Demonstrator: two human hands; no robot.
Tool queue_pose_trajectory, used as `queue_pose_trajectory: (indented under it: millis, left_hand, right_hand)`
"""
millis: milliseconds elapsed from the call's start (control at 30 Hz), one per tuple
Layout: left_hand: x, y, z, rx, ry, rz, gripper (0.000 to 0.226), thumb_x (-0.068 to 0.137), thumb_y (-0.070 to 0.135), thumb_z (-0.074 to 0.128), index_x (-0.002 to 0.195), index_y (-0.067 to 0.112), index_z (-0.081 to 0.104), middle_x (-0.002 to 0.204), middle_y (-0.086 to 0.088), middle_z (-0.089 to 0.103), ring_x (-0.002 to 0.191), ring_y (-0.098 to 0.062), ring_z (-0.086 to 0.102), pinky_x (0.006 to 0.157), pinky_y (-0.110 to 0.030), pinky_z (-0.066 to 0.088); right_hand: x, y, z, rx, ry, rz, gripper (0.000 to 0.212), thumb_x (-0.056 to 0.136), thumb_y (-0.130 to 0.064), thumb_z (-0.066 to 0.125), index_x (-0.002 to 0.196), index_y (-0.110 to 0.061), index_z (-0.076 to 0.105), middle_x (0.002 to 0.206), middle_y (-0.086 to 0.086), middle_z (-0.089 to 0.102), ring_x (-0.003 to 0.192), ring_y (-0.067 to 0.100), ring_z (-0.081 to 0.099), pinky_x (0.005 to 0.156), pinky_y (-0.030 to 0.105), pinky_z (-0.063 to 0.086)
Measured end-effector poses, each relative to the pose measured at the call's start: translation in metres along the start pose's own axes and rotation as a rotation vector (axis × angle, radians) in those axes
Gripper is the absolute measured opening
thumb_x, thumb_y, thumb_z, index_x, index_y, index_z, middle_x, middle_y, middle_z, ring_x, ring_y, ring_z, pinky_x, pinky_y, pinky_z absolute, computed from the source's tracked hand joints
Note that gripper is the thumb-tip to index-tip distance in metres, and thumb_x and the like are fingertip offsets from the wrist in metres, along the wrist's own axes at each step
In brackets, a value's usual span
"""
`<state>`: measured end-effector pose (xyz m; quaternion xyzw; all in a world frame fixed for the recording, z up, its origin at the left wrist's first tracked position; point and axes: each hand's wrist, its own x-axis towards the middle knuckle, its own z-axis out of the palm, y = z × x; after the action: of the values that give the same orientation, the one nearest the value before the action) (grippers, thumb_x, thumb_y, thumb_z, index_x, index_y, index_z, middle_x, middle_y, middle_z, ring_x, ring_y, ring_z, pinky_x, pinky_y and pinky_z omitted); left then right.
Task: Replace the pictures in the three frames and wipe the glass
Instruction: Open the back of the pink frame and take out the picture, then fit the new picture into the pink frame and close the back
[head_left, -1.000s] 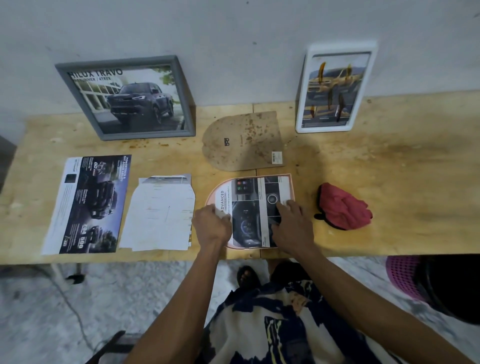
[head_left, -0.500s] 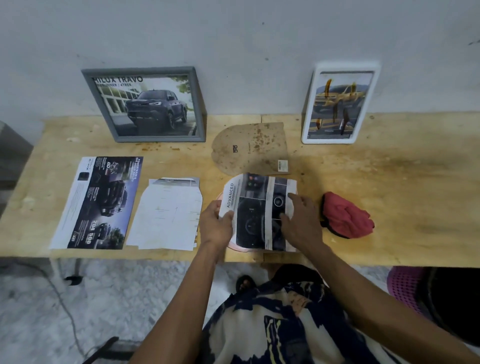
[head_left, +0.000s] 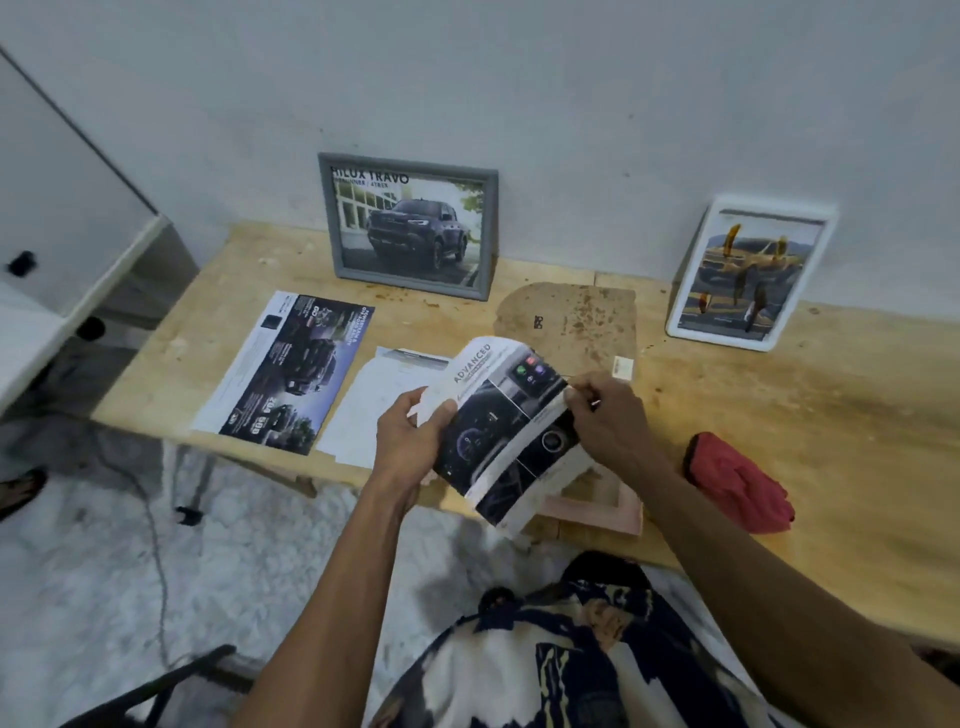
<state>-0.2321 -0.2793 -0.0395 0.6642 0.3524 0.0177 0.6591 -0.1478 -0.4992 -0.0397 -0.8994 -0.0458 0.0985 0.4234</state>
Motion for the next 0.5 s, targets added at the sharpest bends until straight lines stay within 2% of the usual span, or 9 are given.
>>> queue_pose_trajectory:
  millis: [33,100,200,267,333,400,500]
  left_hand:
    - [-0.003,-0.002,-0.004,-0.042,0.016,-0.027,0.035,0.086,0.022,0.077,0.118,0.015,0.063,0.107,-0.009,0.074,0.091,-0.024,0.072,0.077,-0.045,0.061]
    - [-0.012,-0.005,-0.01,-0.077,0.037,-0.085,0.036,0.085,0.015,0.077,0.117,0.012,0.062,0.098,-0.012,0.075,0.077,-0.021,0.072,0.069,-0.041,0.059]
    - [-0.021,-0.013,-0.013,-0.089,0.084,-0.144,0.039,0.085,0.004,0.075,0.119,0.008,0.058,0.085,-0.02,0.067,0.064,-0.024,0.064,0.057,-0.033,0.05]
    - [-0.019,-0.016,-0.013,-0.067,0.142,-0.154,0.037,0.086,-0.001,0.072,0.118,0.007,0.056,0.081,-0.017,0.062,0.063,-0.024,0.059,0.053,-0.029,0.046]
    - [-0.015,-0.016,-0.014,-0.022,0.182,-0.154,0.032,0.087,-0.003,0.07,0.113,0.008,0.057,0.08,-0.012,0.066,0.059,-0.02,0.062,0.047,-0.026,0.047]
    - [-0.009,-0.014,-0.019,-0.014,0.207,-0.144,0.029,0.087,-0.003,0.069,0.112,0.008,0.059,0.083,-0.013,0.069,0.061,-0.022,0.067,0.048,-0.03,0.053]
    - [0.009,-0.01,-0.038,0.029,0.228,-0.134,0.026,0.087,-0.001,0.07,0.107,0.013,0.062,0.092,-0.02,0.071,0.076,-0.034,0.072,0.065,-0.048,0.062]
  right_hand:
    - [0.0,-0.003,0.003,0.056,-0.002,0.023,0.014,0.095,-0.019,0.055,0.096,-0.011,0.066,0.091,0.002,0.064,0.088,0.023,0.06,0.079,0.036,0.049]
    - [0.002,-0.006,0.009,0.156,-0.001,0.115,0.012,0.093,-0.022,0.056,0.095,-0.015,0.066,0.094,0.001,0.066,0.089,0.022,0.062,0.083,0.043,0.052]
    - [0.001,-0.008,0.018,0.283,-0.02,0.241,0.011,0.095,-0.022,0.056,0.097,-0.019,0.066,0.101,0.004,0.068,0.092,0.02,0.061,0.084,0.038,0.052]
    - [-0.001,-0.008,0.022,0.286,-0.053,0.283,0.012,0.095,-0.024,0.056,0.1,-0.02,0.066,0.101,0.002,0.067,0.093,0.019,0.06,0.084,0.037,0.051]
    - [-0.005,-0.008,0.026,0.291,-0.101,0.35,0.014,0.094,-0.024,0.055,0.101,-0.02,0.067,0.098,0.0,0.067,0.091,0.018,0.06,0.084,0.037,0.051]
    - [-0.009,-0.01,0.035,0.356,-0.163,0.403,0.014,0.092,-0.022,0.055,0.095,-0.023,0.068,0.093,-0.002,0.07,0.089,0.019,0.064,0.084,0.039,0.053]
    - [-0.004,-0.023,0.05,0.36,-0.223,0.446,0.017,0.085,-0.015,0.055,0.087,-0.022,0.07,0.084,-0.003,0.073,0.084,0.019,0.068,0.08,0.039,0.056]
